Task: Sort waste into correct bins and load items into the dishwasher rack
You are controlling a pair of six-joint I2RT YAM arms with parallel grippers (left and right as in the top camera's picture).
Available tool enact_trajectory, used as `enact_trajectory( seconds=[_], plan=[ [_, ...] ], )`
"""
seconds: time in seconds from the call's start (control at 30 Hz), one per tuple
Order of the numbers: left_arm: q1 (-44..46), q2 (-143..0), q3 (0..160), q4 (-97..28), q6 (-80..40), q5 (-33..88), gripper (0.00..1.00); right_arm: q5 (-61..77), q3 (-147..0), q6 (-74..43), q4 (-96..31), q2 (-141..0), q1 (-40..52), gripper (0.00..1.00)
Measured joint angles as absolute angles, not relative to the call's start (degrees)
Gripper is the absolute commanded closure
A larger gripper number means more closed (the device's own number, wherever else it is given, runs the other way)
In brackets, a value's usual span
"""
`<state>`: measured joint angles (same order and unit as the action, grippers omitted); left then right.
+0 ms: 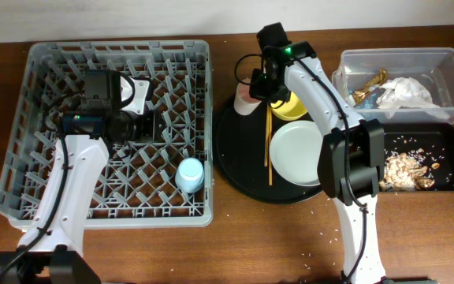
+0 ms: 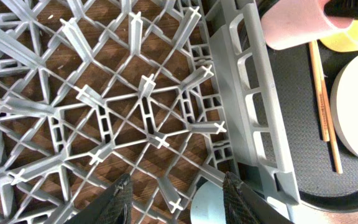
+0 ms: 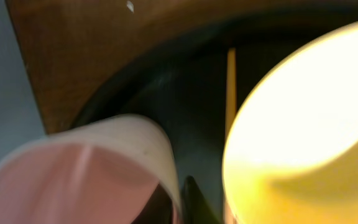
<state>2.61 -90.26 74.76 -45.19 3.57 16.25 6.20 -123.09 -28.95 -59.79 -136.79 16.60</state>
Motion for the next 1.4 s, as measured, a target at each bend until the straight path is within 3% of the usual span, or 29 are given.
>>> enact_trajectory(
  seconds=[0.07,0.13,0.17,0.2,0.4,0.53,0.67,0.97,1.07,1.13,1.27,1.33,1.37,1.4],
  plan=[
    [2.6,-90.3,74.8,-45.0,3.6,17.1,0.53,7.5,-123.1,-28.4,-61.5,-136.7,16.6,0.96],
    [2.5,-90.3,74.8,-43.5,3.4,21.5,0.30,12.8,-123.0,-25.3,-65.6,-136.1,15.8,0.96],
    [2.3,-90.3,74.8,-42.7,3.2,24.7,0.13,17.7,-122.9,-21.5,-68.4,-135.2,14.8,0.96],
    [2.1,-90.3,74.8,-41.2,3.1,30.6,0.04,23.3,-122.6,-17.9,-70.8,-133.1,13.3,0.96],
    [1.5,-90.5,74.9,-38.1,3.0,62.0,0.01,65.4,-122.8,8.4,-81.1,-121.2,5.3,0.96],
    [1.4,-92.9,75.0,-34.5,3.2,80.7,0.01,76.3,-122.7,16.5,-82.2,-121.2,7.6,0.96],
    [1.4,-93.6,75.0,-34.4,3.2,86.8,0.02,78.4,-122.7,18.2,-78.0,-121.2,12.8,0.96],
    [1.4,-93.6,75.0,-34.4,3.2,88.8,0.11,70.5,-122.7,6.9,-68.9,-121.2,18.5,0.96],
    [1.2,-93.7,75.0,-34.4,3.1,88.4,0.31,69.5,-122.7,3.4,-65.5,-121.2,20.0,0.96],
    [0.9,-93.9,75.0,-34.4,3.0,87.9,0.35,69.4,-122.7,2.1,-65.1,-121.2,20.5,0.96],
    [0.9,-94.2,75.0,-34.4,2.7,88.2,0.56,69.3,-122.7,1.6,-65.0,-121.2,20.5,0.95],
    [0.9,-94.2,75.0,-34.0,2.7,88.2,0.58,69.3,-122.7,1.5,-65.0,-121.2,20.5,0.88],
    [0.9,-94.2,75.0,-33.7,2.7,88.2,0.58,68.9,-122.7,1.3,-65.1,-121.2,20.5,0.72],
    [0.9,-94.2,75.0,-33.3,2.7,87.8,0.58,68.3,-122.7,1.1,-65.1,-121.2,20.6,0.71]
  ],
)
